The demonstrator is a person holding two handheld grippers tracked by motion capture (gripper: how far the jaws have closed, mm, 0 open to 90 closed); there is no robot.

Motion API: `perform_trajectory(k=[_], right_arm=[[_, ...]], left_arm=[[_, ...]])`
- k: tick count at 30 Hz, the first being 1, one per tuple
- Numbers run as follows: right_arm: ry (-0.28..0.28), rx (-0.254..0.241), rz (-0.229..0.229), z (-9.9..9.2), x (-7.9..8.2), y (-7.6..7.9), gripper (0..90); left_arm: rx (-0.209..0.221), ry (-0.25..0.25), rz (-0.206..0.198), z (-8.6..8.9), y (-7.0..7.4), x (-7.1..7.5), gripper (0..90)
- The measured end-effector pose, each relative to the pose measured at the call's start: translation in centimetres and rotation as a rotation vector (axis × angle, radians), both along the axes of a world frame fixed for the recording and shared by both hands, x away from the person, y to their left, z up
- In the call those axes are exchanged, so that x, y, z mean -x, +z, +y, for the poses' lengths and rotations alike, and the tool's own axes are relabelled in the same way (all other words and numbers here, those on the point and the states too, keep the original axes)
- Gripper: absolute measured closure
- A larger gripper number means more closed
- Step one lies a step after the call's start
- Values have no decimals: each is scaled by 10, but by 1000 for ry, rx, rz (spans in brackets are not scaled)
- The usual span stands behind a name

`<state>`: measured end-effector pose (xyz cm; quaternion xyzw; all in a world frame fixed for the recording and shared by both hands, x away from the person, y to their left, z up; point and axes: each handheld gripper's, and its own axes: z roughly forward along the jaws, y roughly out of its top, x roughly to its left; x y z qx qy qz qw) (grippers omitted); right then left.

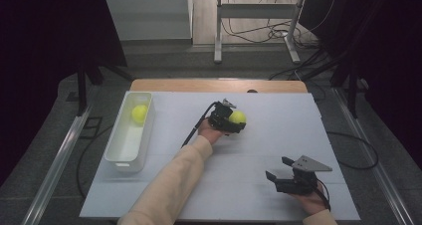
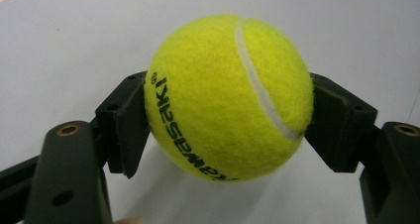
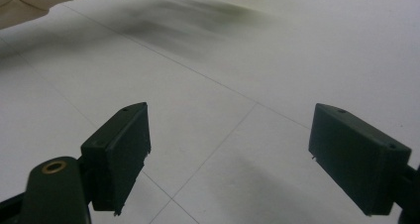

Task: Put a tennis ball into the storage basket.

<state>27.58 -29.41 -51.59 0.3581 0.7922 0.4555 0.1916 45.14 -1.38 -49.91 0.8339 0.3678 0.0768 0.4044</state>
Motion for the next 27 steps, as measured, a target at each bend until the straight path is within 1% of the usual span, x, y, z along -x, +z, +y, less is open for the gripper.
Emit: perform_trajectory(k=[7, 13, 18, 20, 27], right_arm=[[0, 1, 0, 0, 0, 0, 170], [0, -1, -2, 0, 0, 0, 170], [-2, 3, -2, 0, 0, 0, 170], [-2, 3, -2, 0, 0, 0, 170], [-4, 4, -4, 0, 1, 0, 170]], left_arm=[[3, 3, -9, 7, 3, 4, 268], [20, 4, -13, 11, 7, 8, 268], [22, -1, -25, 15, 10, 11, 268], [31, 4, -26, 16, 11, 12, 268], [35, 4, -37, 20, 14, 16, 268]])
